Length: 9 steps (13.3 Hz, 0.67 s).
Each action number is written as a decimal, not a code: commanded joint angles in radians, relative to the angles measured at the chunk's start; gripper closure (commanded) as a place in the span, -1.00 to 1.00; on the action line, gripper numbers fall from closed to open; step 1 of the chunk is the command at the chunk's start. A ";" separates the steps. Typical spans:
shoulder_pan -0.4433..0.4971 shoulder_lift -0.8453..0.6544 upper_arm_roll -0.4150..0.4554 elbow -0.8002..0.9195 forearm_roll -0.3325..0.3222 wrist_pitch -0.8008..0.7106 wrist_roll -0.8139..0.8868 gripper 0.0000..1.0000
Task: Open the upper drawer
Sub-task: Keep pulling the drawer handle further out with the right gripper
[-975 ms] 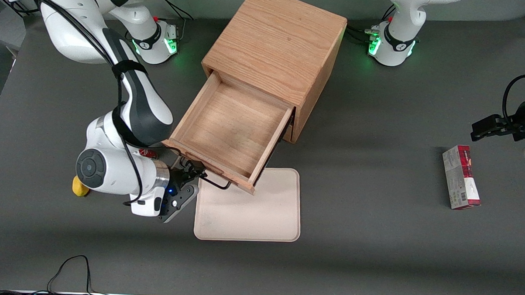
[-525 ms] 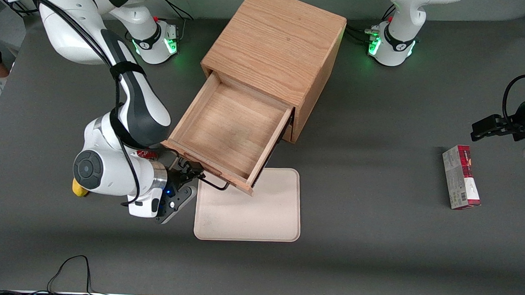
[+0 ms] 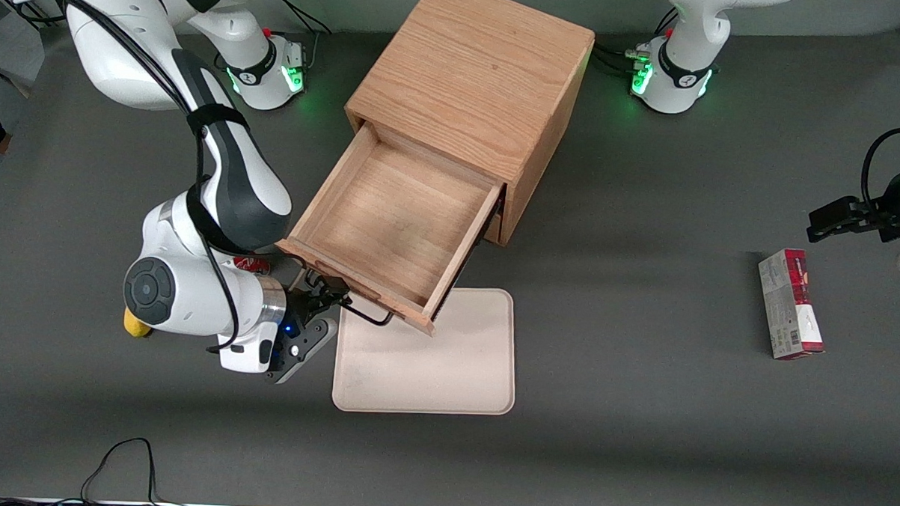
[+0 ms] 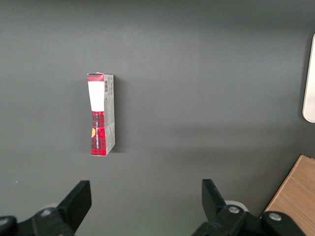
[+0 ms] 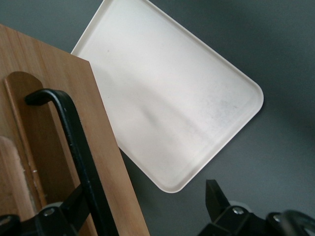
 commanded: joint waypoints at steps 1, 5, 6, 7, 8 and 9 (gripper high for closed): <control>-0.024 0.018 0.005 0.068 0.005 -0.024 -0.010 -1.00; -0.024 0.019 0.006 0.070 0.007 -0.069 -0.013 -1.00; -0.029 0.019 0.009 0.070 0.007 -0.083 -0.017 -1.00; -0.041 0.019 0.014 0.071 0.013 -0.108 -0.017 -1.00; -0.043 0.016 0.014 0.087 0.025 -0.140 -0.020 -1.00; -0.046 0.016 0.012 0.111 0.028 -0.189 -0.020 -1.00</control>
